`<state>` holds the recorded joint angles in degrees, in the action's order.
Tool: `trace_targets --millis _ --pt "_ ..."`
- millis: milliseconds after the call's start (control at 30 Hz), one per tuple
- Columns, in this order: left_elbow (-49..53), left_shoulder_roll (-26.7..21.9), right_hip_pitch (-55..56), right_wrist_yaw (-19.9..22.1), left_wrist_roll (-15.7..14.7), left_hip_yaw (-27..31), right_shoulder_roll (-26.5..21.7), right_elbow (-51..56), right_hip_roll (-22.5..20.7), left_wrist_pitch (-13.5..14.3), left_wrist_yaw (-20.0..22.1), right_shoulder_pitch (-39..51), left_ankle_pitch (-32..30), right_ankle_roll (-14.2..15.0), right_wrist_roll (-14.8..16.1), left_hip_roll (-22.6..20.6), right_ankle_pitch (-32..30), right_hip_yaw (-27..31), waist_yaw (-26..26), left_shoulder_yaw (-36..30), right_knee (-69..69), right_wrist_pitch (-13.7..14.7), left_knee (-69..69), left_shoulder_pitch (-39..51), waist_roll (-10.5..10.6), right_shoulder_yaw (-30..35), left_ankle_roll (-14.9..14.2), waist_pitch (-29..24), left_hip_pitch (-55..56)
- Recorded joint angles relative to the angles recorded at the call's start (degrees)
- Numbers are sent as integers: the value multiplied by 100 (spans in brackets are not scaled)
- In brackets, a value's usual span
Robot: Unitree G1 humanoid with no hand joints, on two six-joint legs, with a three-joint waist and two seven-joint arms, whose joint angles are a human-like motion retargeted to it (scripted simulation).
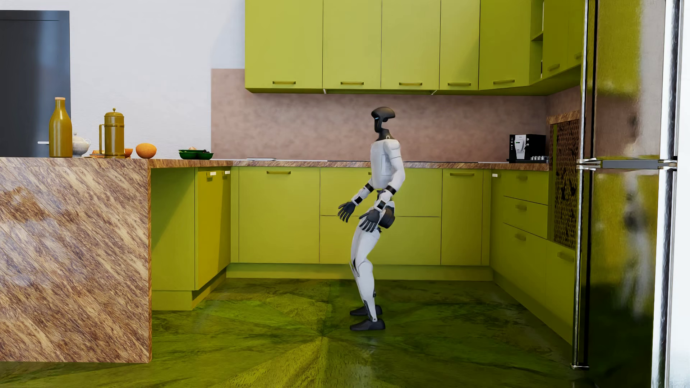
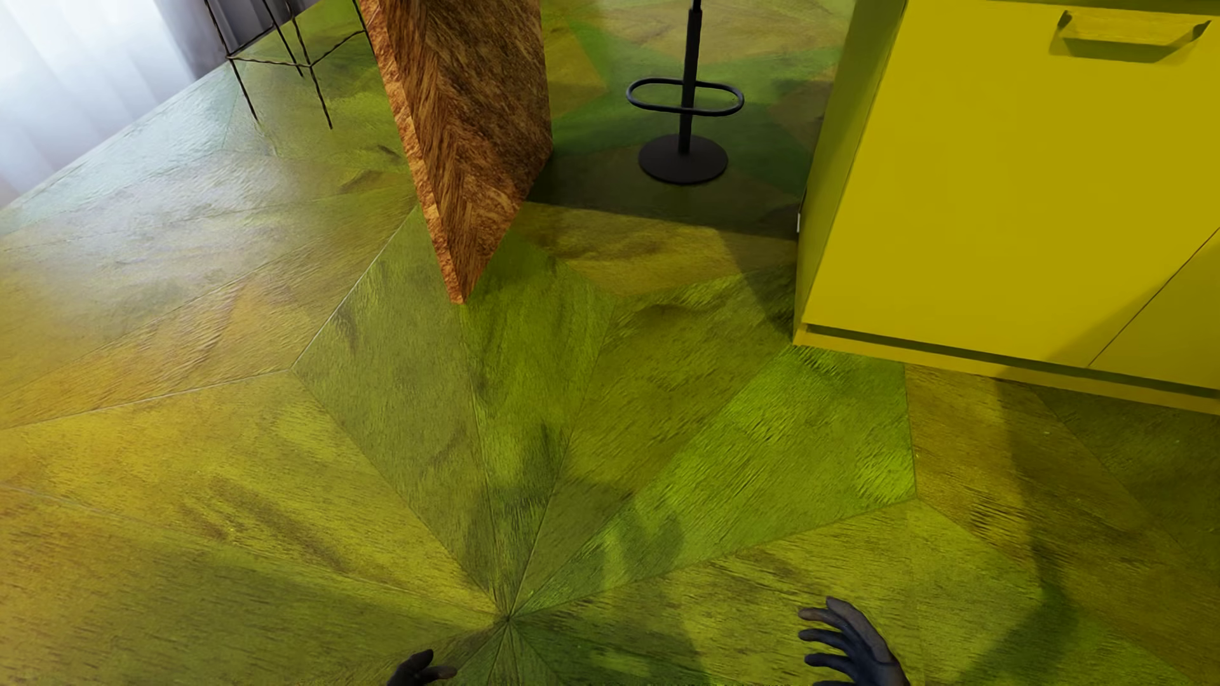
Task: Pivot left
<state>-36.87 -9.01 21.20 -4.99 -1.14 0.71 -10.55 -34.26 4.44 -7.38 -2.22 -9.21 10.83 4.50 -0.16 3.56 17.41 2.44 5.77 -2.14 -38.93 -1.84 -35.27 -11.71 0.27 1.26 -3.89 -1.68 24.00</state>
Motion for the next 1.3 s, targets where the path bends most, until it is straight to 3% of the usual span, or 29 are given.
trace_targets --millis 67,167,267,367,533,633,733,800,833,900,967,1033,1133,1200,1300 --pt "-68 2 -58 -6 176 18 161 53 -22 107 50 153 14 -18 -19 23 6 -22 -37 -3 39 -128 22 128 -44 138 -18 -79 -46" --pt "79 52 -17 123 137 -13 -4 48 -54 185 94 214 81 -7 74 58 12 11 -85 -108 63 66 -42 97 -19 68 -8 -58 16" --pt "118 64 -59 396 135 29 53 45 -49 388 70 45 85 -13 -98 53 21 -36 -51 -46 83 223 -43 27 -23 123 -12 -118 6" --pt "80 -21 -110 530 134 44 -32 -3 15 263 -14 45 13 18 -128 -14 -20 -56 4 -71 151 173 54 113 6 63 19 -148 -39" --pt "50 91 -74 202 -58 31 25 58 23 36 35 135 -8 21 126 -26 -34 -34 -124 -60 125 31 62 -111 10 229 23 7 -26" --pt "87 7 4 -110 -137 3 -115 123 17 127 15 -72 -31 22 16 -17 -45 -7 -203 -62 93 -88 56 -10 7 93 23 108 30" --pt "54 -79 -74 -55 67 87 -130 15 42 129 87 30 -110 -4 -219 -48 -83 -98 10 -90 182 -113 199 59 -38 -17 -1 69 -31" --pt "9 66 -54 51 144 97 -106 39 32 106 152 221 -8 -14 -326 -50 -30 -100 15 35 114 78 93 -151 -28 -6 76 59 20" --pt "-2 75 -45 102 165 119 -29 90 0 34 127 231 -17 -25 -348 -11 21 -119 75 -126 30 226 1 -105 8 19 -19 24 44" --pt "-30 -50 -53 123 149 106 25 -22 -36 -116 -75 181 42 -39 -257 35 64 -114 113 -90 -17 419 -81 -18 23 90 -38 -1 46" --pt "-11 138 3 145 166 127 -69 115 -22 -135 -101 117 72 -40 -118 15 111 -124 -61 -42 -86 307 -135 -35 22 164 -40 -5 106" --pt "53 193 -70 150 50 124 -100 20 -8 54 -121 23 19 -80 -84 1 134 -125 -56 -69 -99 55 0 -77 -76 85 -76 -107 -35" --pt "9 -10 -70 195 -31 98 -102 42 -42 249 -45 22 -23 -114 -36 35 122 -97 -63 -117 -105 -240 73 122 -45 17 -112 -119 -93" --pt "41 55 -31 286 3 45 -26 80 -36 229 110 138 -61 -114 -24 31 106 -45 -181 5 -107 -225 144 78 8 74 -112 -40 -112" --pt "10 14 -20 312 -23 81 -2 14 25 133 184 1 -98 -125 -43 -32 154 -81 -153 -67 -167 41 206 60 54 84 -123 63 -130"
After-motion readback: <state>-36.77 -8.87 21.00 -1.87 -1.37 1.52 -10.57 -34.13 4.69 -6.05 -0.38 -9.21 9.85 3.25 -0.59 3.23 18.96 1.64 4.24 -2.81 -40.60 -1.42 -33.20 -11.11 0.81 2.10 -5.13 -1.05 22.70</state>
